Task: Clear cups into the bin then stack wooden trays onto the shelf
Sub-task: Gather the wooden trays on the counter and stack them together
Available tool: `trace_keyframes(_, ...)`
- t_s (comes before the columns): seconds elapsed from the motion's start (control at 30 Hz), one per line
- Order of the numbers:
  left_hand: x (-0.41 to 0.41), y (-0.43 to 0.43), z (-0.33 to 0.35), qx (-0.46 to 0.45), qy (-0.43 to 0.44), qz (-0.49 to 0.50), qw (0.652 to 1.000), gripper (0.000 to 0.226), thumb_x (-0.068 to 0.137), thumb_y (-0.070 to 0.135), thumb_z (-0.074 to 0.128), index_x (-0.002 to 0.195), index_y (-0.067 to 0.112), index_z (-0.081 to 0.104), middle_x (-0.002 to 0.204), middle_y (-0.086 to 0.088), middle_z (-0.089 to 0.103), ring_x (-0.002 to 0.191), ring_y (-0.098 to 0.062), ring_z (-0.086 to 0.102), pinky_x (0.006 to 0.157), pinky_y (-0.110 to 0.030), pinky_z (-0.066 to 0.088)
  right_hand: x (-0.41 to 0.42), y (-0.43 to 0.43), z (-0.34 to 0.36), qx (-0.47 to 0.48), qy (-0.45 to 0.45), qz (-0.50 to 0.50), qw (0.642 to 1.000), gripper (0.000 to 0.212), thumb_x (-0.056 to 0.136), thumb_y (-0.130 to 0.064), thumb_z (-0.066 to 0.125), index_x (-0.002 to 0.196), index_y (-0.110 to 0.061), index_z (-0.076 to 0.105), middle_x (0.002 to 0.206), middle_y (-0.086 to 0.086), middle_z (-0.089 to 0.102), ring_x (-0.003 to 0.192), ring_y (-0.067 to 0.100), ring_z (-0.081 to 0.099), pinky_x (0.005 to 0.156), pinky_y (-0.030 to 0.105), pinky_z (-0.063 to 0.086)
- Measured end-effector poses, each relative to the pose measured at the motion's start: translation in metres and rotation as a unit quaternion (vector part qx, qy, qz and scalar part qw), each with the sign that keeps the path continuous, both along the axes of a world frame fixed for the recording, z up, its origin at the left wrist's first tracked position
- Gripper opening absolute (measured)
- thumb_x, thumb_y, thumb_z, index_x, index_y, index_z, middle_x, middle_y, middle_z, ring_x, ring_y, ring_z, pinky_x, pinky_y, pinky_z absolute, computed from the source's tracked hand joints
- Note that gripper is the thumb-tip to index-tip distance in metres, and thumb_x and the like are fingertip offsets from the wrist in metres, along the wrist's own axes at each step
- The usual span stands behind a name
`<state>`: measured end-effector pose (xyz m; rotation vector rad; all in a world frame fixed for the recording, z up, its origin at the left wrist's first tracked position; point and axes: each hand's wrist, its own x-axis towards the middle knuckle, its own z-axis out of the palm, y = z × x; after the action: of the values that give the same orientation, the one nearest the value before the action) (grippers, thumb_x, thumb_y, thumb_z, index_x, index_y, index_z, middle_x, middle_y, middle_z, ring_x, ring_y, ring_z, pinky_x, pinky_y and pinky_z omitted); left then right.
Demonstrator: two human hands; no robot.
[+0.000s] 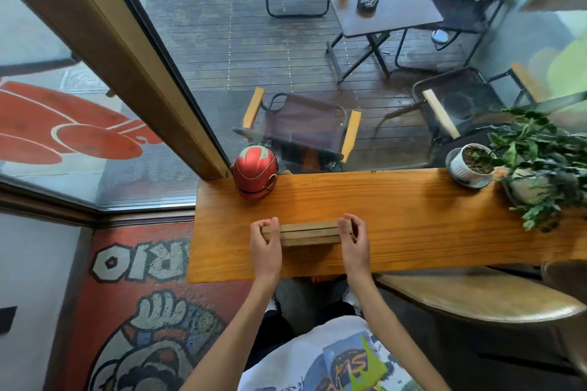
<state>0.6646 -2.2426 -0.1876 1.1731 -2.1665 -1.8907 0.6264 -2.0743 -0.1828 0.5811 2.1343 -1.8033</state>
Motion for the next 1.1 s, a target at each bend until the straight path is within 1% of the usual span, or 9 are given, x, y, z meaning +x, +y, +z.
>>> trace_keyframes(0.1, 0.007, 0.005, -0.006, -0.024, 0.009, 0.019, 0.999, 0.026, 0.098, 0.046, 0.049, 0.099, 0.020, 0.053, 0.089, 0.003, 0.057, 0.082, -0.015, 0.053, 0.074, -0.031, 0.046, 0.003, -0.005, -0.004, 0.006, -0.001, -0.022, 1.000, 0.064, 0.077, -0.076, 0.051, 0.118, -0.028, 0.056, 0.121, -0.006, 0.059, 0.115, 0.015, 0.053, 0.089, 0.026, 0.042)
trace_keyframes(0.17, 0.011, 0.007, -0.009, -0.049, 0.017, 0.020, 0.998, 0.027, 0.100, 0.046, 0.045, 0.098, 0.020, 0.053, 0.086, 0.003, 0.055, 0.078, -0.013, 0.051, 0.073, -0.031, 0.045, 0.007, -0.006, -0.006, 0.023, 0.013, -0.021, 0.999, 0.063, 0.079, -0.075, 0.048, 0.120, -0.028, 0.057, 0.122, -0.009, 0.060, 0.115, 0.013, 0.053, 0.089, 0.024, 0.043)
trace_keyframes(0.27, 0.014, 0.011, -0.010, -0.087, 0.020, 0.012, 0.996, 0.026, 0.103, 0.043, 0.039, 0.100, 0.021, 0.053, 0.089, 0.001, 0.057, 0.083, -0.016, 0.054, 0.075, -0.028, 0.045, 0.009, -0.004, -0.006, 0.050, 0.027, -0.013, 0.998, 0.048, 0.090, -0.060, 0.047, 0.122, -0.026, 0.057, 0.121, -0.007, 0.061, 0.116, 0.014, 0.055, 0.087, 0.019, 0.042)
trace_keyframes(0.4, 0.016, 0.011, -0.011, -0.114, 0.035, -0.016, 0.993, 0.026, 0.104, 0.039, 0.038, 0.103, 0.020, 0.054, 0.094, 0.002, 0.059, 0.088, -0.013, 0.055, 0.079, -0.025, 0.045, 0.010, -0.004, -0.003, 0.081, 0.049, -0.002, 0.995, 0.070, 0.081, -0.076, 0.037, 0.123, -0.023, 0.057, 0.114, -0.011, 0.062, 0.107, 0.008, 0.057, 0.081, 0.012, 0.041)
trace_keyframes(0.57, 0.013, -0.003, -0.014, -0.113, 0.040, -0.075, 0.990, 0.029, 0.101, 0.048, 0.041, 0.103, 0.023, 0.057, 0.100, 0.003, 0.059, 0.095, -0.007, 0.055, 0.083, -0.020, 0.044, 0.004, 0.001, -0.003, 0.082, 0.041, 0.022, 0.996, 0.054, 0.092, -0.057, 0.041, 0.128, -0.019, 0.055, 0.124, -0.003, 0.063, 0.114, 0.013, 0.057, 0.090, 0.020, 0.042)
trace_keyframes(0.67, 0.020, -0.003, -0.017, -0.084, 0.047, -0.085, 0.992, 0.039, 0.096, 0.055, 0.045, 0.107, 0.020, 0.057, 0.105, 0.001, 0.061, 0.098, -0.011, 0.057, 0.084, -0.022, 0.044, 0.009, 0.002, -0.006, 0.045, 0.035, 0.022, 0.998, 0.075, 0.080, -0.078, 0.040, 0.131, -0.023, 0.052, 0.131, -0.005, 0.057, 0.122, 0.012, 0.051, 0.097, 0.025, 0.039)
trace_keyframes(0.8, 0.027, 0.002, -0.016, -0.112, 0.056, -0.085, 0.988, 0.033, 0.101, 0.043, 0.039, 0.110, 0.017, 0.056, 0.106, 0.002, 0.059, 0.099, -0.007, 0.055, 0.090, -0.023, 0.043, 0.013, 0.012, -0.012, 0.036, 0.025, 0.066, 0.997, 0.101, 0.065, -0.091, 0.038, 0.140, -0.024, 0.044, 0.144, -0.003, 0.047, 0.132, 0.013, 0.042, 0.106, 0.030, 0.036)
trace_keyframes(1.03, 0.017, -0.005, -0.019, -0.106, 0.057, -0.092, 0.988, 0.029, 0.103, 0.043, 0.038, 0.107, 0.020, 0.056, 0.103, 0.001, 0.060, 0.098, -0.011, 0.056, 0.088, -0.027, 0.046, 0.004, 0.009, -0.010, 0.041, 0.016, 0.075, 0.996, 0.097, 0.068, -0.091, 0.032, 0.137, -0.025, 0.045, 0.139, -0.002, 0.052, 0.123, 0.011, 0.046, 0.098, 0.028, 0.037)
trace_keyframes(1.1, 0.015, -0.006, -0.018, -0.106, 0.056, -0.092, 0.988, 0.029, 0.103, 0.043, 0.037, 0.106, 0.021, 0.056, 0.101, 0.003, 0.060, 0.095, -0.009, 0.057, 0.085, -0.026, 0.046, 0.003, 0.007, -0.010, 0.046, 0.022, 0.068, 0.996, 0.089, 0.075, -0.085, 0.033, 0.137, -0.022, 0.047, 0.137, -0.002, 0.054, 0.121, 0.011, 0.048, 0.097, 0.026, 0.038)
